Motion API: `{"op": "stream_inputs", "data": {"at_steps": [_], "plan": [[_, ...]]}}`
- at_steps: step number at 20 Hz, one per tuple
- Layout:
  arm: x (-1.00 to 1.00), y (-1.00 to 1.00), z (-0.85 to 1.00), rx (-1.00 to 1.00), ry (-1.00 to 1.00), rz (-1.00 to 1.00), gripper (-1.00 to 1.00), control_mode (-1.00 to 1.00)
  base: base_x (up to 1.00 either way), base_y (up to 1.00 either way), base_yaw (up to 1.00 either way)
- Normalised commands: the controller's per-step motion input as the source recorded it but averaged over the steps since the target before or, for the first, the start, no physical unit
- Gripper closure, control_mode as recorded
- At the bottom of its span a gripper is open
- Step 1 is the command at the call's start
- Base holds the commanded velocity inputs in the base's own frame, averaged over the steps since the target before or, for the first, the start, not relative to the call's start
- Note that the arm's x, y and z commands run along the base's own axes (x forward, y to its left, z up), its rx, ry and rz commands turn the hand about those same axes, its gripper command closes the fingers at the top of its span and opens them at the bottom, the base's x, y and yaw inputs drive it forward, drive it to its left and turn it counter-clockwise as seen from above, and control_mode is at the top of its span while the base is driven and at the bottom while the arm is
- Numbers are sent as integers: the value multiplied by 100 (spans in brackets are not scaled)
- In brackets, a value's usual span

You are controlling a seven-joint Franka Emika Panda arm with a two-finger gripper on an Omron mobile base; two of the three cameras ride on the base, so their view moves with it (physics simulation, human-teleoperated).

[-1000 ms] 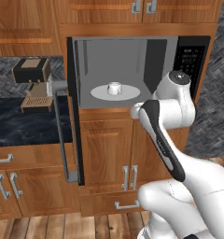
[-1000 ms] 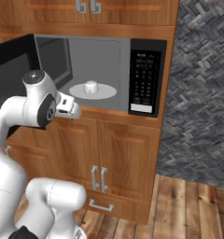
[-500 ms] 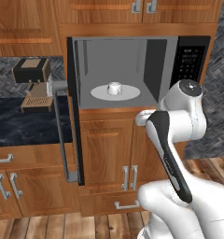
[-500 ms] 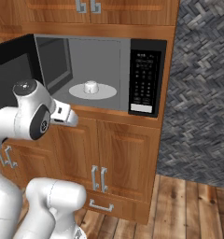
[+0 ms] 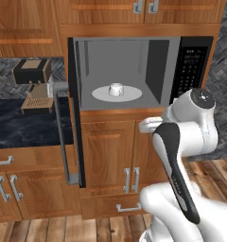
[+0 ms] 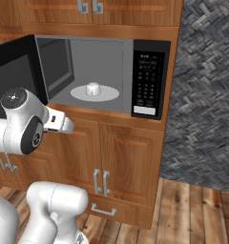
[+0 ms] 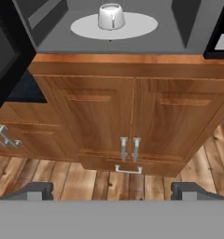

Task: Pick the mug from the counter and place it inside the microwave. Then close the microwave.

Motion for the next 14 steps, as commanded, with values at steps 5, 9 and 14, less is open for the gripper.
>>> {"op": "stream_inputs", "data": {"at_steps": [5, 9, 14], "plan": [[-82, 0, 12, 8, -27, 0, -100, -100, 0, 0, 0], [-54, 3, 43, 1, -28, 0, -100, -100, 0, 0, 0], [-43, 30, 32, -2, -20, -4, -100, -100, 0, 0, 0]]}}
